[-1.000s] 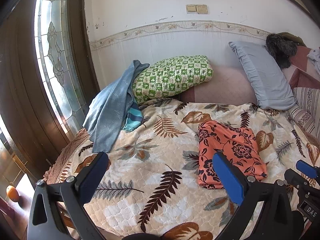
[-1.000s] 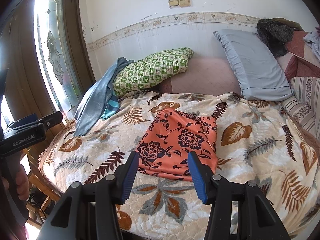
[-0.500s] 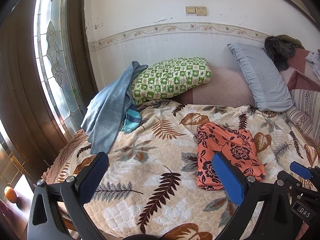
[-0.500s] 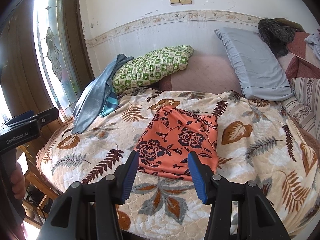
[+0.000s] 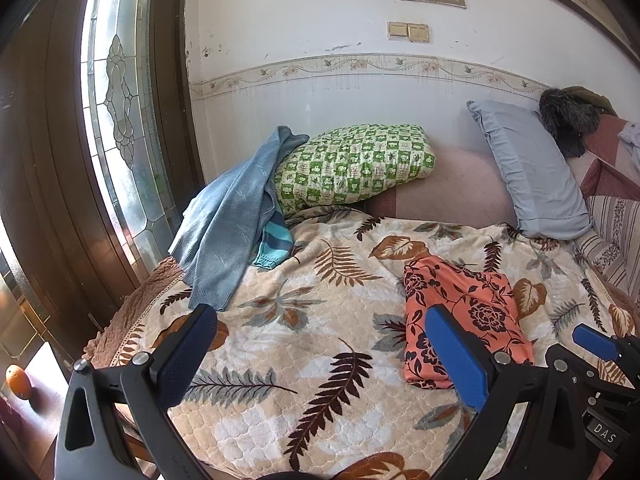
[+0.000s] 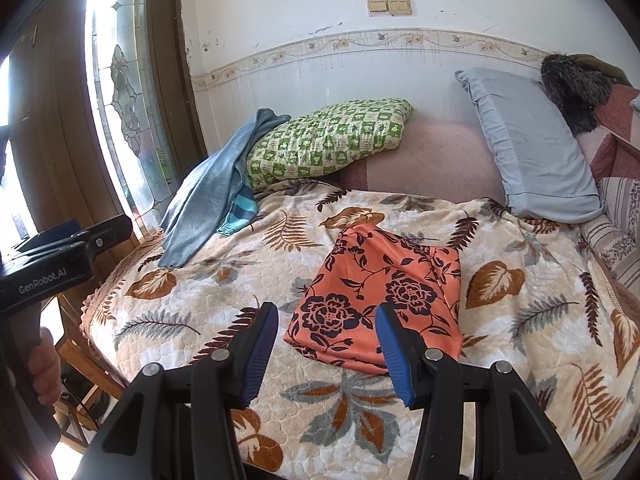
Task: Fold small clothes
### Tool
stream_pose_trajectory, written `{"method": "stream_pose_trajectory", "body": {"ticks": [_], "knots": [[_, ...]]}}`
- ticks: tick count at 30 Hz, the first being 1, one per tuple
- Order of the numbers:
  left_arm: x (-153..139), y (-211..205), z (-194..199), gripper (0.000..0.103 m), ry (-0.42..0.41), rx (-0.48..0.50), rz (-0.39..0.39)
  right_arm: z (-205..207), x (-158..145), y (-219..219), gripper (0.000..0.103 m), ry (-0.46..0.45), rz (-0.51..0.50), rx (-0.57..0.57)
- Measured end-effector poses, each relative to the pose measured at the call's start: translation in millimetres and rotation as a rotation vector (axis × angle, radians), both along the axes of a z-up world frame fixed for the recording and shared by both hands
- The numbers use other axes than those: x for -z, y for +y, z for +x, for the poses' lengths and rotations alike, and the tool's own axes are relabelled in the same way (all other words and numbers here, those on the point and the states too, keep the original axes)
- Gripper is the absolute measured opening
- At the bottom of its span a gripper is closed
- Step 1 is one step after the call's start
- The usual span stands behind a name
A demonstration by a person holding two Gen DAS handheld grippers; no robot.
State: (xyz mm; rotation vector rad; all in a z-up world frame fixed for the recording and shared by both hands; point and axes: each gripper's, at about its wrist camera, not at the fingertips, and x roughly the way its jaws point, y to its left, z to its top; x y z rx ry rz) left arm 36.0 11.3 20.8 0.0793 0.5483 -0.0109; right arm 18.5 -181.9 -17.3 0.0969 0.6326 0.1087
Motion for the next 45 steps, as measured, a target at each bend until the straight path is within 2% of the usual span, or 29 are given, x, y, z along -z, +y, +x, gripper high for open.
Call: {"method": "stream_pose_trajectory", "body": {"ticks": [13,28,34,39,45], "knots": [[-17,5,-18,0.103,-0.037,0.019,-0.005,-13,-17,14,0.054,-0.043,-0.035,-0.033],[-40,-6,-41,0.103,-0.057,0.12,-0.042,-34,-37,2,0.055,-0.073,-0.039,0.024],[-52,-11,-51,0.103,-0.078,0.127,-0.025,-42,-53,1,0.055,-0.109,-0.042,0.023],[-57,-17,-45,0.103,-0.057,0.139,-0.027,-40,-55,-5,0.055,-0.117,-0.022,0.026],[-59,-32,-25,0.103,-0.033,0.151,-0.023,-19,-45,-23,0.055,-0.096,0.026,0.022]]}}
